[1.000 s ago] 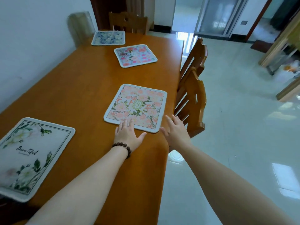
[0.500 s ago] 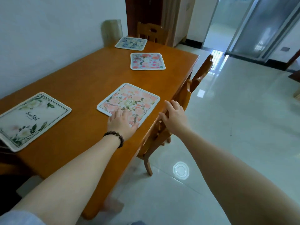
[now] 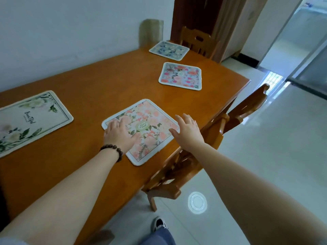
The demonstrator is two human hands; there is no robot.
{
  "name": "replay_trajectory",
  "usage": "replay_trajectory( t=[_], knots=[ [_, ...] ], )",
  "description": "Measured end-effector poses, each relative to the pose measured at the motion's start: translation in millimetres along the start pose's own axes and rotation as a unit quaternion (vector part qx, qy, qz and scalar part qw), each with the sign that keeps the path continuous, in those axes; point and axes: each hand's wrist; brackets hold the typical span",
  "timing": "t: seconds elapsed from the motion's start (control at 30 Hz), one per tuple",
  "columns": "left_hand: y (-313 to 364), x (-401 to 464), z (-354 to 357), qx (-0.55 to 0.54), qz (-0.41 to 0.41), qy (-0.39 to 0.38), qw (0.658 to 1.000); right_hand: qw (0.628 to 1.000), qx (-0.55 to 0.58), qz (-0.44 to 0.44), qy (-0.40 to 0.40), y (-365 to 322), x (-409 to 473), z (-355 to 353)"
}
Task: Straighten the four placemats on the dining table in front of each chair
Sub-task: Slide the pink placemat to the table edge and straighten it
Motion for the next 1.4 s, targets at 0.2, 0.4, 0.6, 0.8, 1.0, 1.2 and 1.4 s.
replay_trajectory(
  t=[0.2,0.4,0.6,0.8,1.0,1.2,1.4],
  knots=[
    [14.2,33.9,6.1,0.02,-0.055,-0.009,0.998,0.998,-0.009,-0.019,-0.063,25.9,61.2,8.1],
    [20.0,27.0,28.8,-0.007,-0.167,-0.045,0.985,0.987,-0.011,-0.072,-0.141,45.6,104.9,36.7],
    [32.3,17.8,55.0,-0.011,-0.288,-0.07,0.955,0.966,-0.006,-0.111,-0.235,66.7,149.4,63.6],
    [67.4,17.9,71.5,-0.018,-0.373,-0.109,0.921,0.944,-0.028,-0.146,-0.294,83.7,191.2,70.0],
    [70.4,30.8,86.0,-0.073,-0.395,-0.135,0.906,0.926,-0.005,-0.144,-0.349,89.3,201.5,78.6],
    [64.3,41.4,94.2,-0.152,-0.389,-0.136,0.898,0.93,0.031,-0.137,-0.339,83.6,205.6,85.3],
    [79.1,18.8,91.7,-0.177,-0.354,-0.132,0.909,0.917,0.014,-0.188,-0.352,64.5,254.0,105.4]
  ],
)
Point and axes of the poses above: each hand's wrist, its own x-axis towards the middle knuckle, its own z-axis out of the palm, y = z × x, and after that the axes turned 13 degrees about x, right-handed
